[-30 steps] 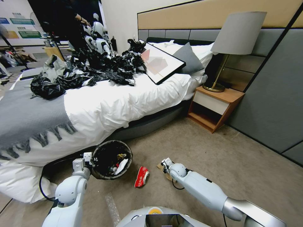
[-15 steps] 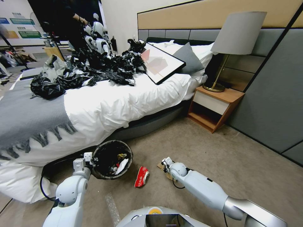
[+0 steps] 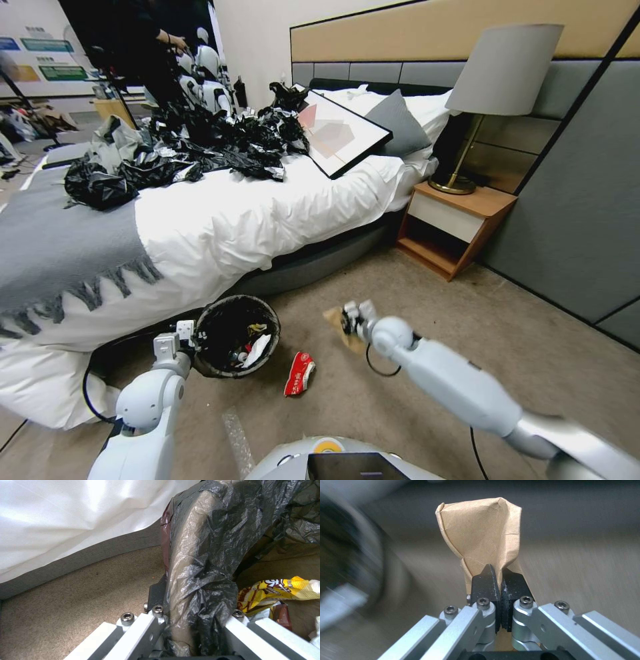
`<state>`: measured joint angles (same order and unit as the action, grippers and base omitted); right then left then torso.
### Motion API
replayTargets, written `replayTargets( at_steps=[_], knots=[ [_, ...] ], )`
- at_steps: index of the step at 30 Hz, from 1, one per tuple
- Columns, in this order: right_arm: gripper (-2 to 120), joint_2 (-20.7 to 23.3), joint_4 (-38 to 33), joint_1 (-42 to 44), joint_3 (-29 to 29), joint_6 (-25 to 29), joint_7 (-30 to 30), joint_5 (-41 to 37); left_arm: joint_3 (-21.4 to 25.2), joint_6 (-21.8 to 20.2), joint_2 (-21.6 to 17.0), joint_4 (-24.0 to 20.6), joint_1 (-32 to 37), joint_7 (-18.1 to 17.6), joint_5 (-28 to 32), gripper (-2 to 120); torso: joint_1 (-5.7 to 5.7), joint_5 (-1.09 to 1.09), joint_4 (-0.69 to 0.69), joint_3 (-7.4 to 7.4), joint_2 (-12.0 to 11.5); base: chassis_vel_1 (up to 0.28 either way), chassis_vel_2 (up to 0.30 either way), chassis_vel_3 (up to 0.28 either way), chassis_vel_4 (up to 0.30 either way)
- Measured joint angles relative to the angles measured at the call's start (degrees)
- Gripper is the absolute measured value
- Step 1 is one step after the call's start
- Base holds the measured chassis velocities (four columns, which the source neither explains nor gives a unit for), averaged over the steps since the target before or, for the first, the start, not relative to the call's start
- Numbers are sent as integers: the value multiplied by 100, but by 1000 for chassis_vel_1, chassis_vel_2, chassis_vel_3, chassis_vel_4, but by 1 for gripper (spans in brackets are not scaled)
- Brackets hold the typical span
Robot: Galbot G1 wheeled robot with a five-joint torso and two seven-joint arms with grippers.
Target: Pick up the trash bin, then pick up the garbage from the floor and place it into the trash bin.
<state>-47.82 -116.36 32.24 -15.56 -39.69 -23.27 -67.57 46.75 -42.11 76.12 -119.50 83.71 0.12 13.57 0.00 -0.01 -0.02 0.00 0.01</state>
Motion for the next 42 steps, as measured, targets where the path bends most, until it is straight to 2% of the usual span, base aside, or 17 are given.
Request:
replayTargets(
  at_steps=[2,4,6,8,11,15,18,26,30,35,42],
  knots=[
    [0,-4,-391,-471,-4,-1,-231,-838,-2,-1,-7,-45,11,6,16,0,0,2,1,0,0,0,0,0,0],
    [0,-29,-475,-622,-21,-3,-283,-1048,-2,-1,-9,-52,11,8,14,0,0,0,1,0,0,0,0,0,0],
    [0,-199,-698,-1403,-134,1,-449,-1781,-2,-8,-9,-69,10,27,9,0,0,2,4,0,0,0,0,0,0],
    [0,-261,-741,-1652,-173,20,-478,-2057,-2,-9,-8,-70,9,36,1,0,0,-2,3,0,0,0,0,0,0],
    [0,-561,-792,-2534,-372,98,-504,-3178,-11,-9,5,-60,0,62,-44,0,0,1,3,0,0,0,0,0,0],
    [0,-792,-749,-2949,-539,106,-543,-3714,-20,-9,26,-37,-4,73,-71,0,0,-1,2,0,0,0,0,0,0],
    [0,-1261,-626,-3444,-947,75,-702,-4205,-30,-9,53,-7,-21,88,-111,0,0,0,2,0,0,0,0,0,0],
    [0,-1950,-479,-3731,-1761,26,-881,-4400,-5,-9,87,21,-53,104,-124,0,0,-1,4,0,0,0,0,0,0],
    [0,-1957,-410,-3493,-1915,19,-939,-4288,16,-9,89,51,-44,110,-124,0,0,0,2,0,0,0,0,0,0],
    [0,-1732,-156,-3049,-2150,-59,-904,-3843,26,-9,110,81,-65,114,-126,0,0,1,0,0,-1,0,0,0,0],
    [0,-1779,156,-2950,-2236,-79,-745,-3569,33,-9,113,93,-83,115,-126,0,0,1,2,0,0,0,0,0,0]
  ],
)
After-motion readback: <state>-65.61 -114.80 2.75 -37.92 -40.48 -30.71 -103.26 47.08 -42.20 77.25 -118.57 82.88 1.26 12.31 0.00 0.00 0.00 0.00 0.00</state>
